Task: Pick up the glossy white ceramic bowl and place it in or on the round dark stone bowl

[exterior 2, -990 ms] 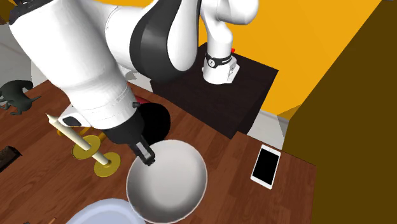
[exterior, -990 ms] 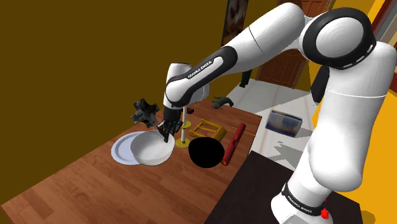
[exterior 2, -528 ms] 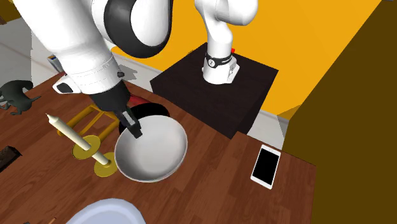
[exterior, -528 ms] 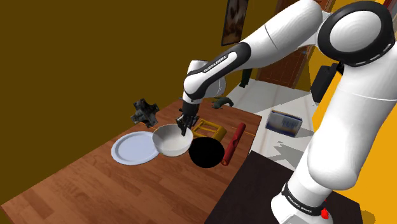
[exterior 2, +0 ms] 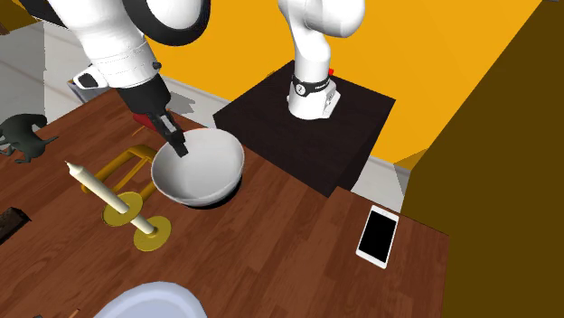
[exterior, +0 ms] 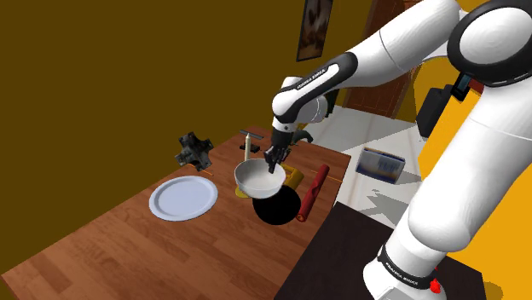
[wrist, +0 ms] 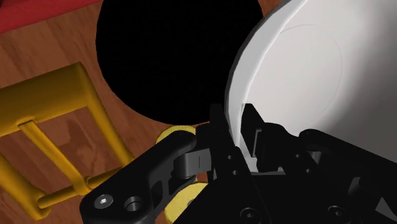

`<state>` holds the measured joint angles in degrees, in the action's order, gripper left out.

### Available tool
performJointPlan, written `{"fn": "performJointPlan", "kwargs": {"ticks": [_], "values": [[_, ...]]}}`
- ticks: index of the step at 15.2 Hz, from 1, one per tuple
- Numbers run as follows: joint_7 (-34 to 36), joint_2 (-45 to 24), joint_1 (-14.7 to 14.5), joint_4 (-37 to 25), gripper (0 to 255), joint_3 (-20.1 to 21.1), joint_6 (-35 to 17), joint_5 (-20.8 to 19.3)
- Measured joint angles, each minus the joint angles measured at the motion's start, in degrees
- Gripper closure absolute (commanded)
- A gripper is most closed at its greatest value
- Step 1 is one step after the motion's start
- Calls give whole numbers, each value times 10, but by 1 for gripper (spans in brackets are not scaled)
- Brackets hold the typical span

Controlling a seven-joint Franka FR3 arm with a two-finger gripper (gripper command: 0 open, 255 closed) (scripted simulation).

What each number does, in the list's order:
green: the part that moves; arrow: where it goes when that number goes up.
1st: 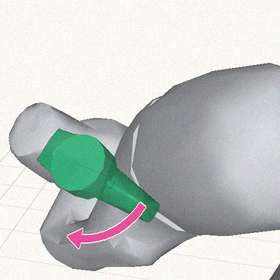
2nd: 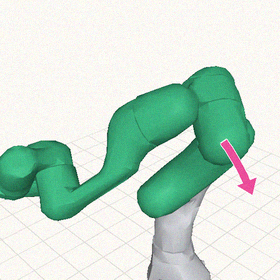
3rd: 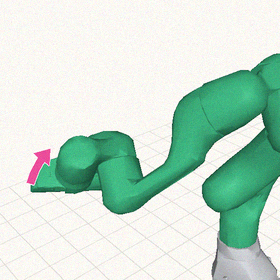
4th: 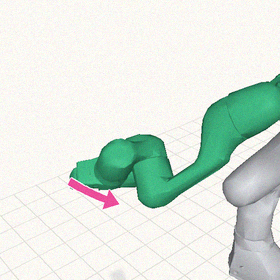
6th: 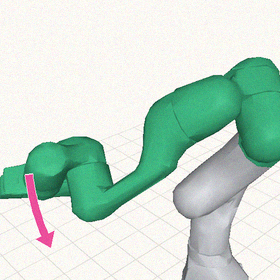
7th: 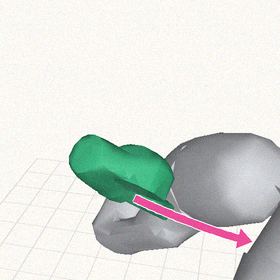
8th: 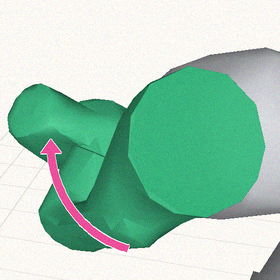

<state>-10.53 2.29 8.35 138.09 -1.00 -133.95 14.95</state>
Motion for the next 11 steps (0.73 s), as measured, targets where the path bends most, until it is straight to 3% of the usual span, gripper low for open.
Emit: {"fn": "performJointPlan", "kwargs": {"ticks": [6,11], "values": [[-83,21,45,21,255,-49,16,-13],[-109,2,51,33,255,-57,-11,-5]]}}
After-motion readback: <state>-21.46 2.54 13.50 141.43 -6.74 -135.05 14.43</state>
